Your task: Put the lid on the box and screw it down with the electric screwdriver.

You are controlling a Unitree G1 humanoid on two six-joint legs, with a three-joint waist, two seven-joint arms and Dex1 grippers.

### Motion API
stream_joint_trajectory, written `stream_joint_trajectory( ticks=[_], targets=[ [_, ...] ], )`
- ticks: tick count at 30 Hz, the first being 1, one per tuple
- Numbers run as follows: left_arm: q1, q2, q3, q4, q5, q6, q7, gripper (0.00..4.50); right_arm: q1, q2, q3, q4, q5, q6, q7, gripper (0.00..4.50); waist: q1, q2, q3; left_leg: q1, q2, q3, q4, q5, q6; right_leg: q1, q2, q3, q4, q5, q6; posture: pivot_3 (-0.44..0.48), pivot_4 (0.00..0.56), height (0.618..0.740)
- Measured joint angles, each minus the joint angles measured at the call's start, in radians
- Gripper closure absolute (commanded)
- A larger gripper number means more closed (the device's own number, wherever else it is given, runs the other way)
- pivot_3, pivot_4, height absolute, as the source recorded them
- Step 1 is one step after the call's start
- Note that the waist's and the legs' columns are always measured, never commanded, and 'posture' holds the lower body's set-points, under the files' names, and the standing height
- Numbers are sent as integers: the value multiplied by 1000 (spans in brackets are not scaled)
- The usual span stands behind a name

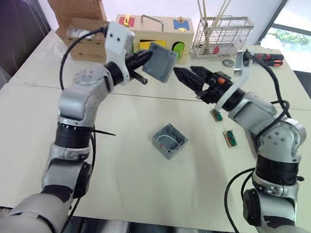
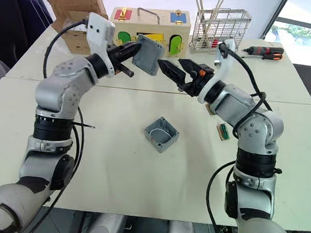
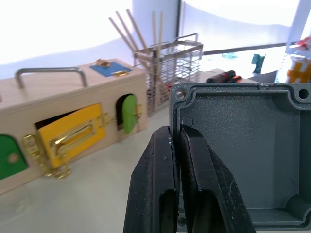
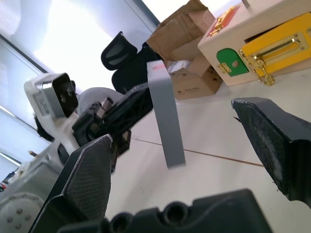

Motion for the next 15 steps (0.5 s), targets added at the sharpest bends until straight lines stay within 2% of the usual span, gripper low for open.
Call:
stream_joint_trajectory(
  ticks=[6,15],
  targets=[
    [0,-11,-9,-18,-1,-16,14,4480,-4,0,0,9,-6,10,20,0,-20,0,0,0,0,0,-1,0,0,0,0,0,0,0,0,0,150,730],
    [0,-11,-9,-19,-17,-16,14,4480,10,1,0,9,-7,21,26,0,-20,0,0,0,0,0,-1,0,0,-1,0,0,0,0,0,0,150,730]
  ],
)
